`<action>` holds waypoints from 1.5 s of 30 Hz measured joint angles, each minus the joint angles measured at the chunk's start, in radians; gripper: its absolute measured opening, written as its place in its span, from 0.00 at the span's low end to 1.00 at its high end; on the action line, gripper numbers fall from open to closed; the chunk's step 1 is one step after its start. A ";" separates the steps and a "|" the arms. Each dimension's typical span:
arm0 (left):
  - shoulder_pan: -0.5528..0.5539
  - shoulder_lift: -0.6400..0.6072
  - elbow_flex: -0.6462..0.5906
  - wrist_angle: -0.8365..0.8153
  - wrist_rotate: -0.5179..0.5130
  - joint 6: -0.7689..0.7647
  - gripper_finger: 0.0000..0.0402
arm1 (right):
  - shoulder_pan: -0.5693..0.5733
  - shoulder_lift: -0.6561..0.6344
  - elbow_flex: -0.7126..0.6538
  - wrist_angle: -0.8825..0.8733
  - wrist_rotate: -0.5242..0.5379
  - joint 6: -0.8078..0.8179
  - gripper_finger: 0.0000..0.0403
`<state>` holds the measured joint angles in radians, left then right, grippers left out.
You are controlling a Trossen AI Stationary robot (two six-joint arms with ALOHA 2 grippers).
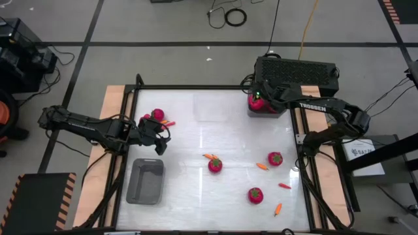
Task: Sort produce into baskets
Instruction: Put the red bell pepper into the top gray bin
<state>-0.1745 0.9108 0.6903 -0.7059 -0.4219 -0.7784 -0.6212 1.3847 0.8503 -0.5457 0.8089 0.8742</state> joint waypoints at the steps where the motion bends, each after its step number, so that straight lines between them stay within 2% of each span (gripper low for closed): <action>1: 0.000 0.000 0.000 0.000 0.000 0.000 0.69 | 0.000 0.000 0.001 -0.003 0.000 0.000 0.10; 7: 0.000 0.000 0.000 0.000 0.003 0.000 0.69 | 0.004 0.000 0.005 -0.008 -0.032 -0.004 0.27; 12: 0.002 -0.008 0.003 -0.003 0.051 -0.002 0.69 | 0.008 -0.011 0.035 -0.027 -0.059 -0.024 0.41; 15: 0.005 -0.016 0.045 -0.023 0.057 -0.002 0.69 | 0.008 -0.035 0.059 -0.032 -0.106 -0.051 0.49; 19: 0.026 -0.018 0.150 -0.169 0.019 0.006 0.69 | 0.008 -0.077 0.099 -0.029 -0.214 -0.119 0.55; 25: 0.096 -0.019 0.262 -0.474 0.023 -0.078 0.69 | 0.065 -0.159 0.123 0.060 -0.379 -0.152 0.58; 28: 0.150 -0.018 0.260 -0.607 0.063 -0.137 0.69 | 0.138 -0.182 0.123 0.139 -0.418 -0.154 0.58; 31: 0.232 -0.011 0.237 -0.674 0.098 -0.150 0.69 | 0.231 -0.184 0.123 0.207 -0.424 -0.154 0.58; 40: 0.507 0.055 0.111 -0.575 0.103 0.052 0.69 | 0.449 -0.112 0.124 0.345 -0.422 -0.120 0.58; 45: 0.592 0.098 0.085 -0.439 0.113 0.178 0.69 | 0.507 -0.073 0.123 0.353 -0.419 -0.099 0.58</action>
<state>0.4170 1.0089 0.7750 -1.1447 -0.3085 -0.6008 -0.1145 1.3117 0.9737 -0.1927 0.3903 0.7755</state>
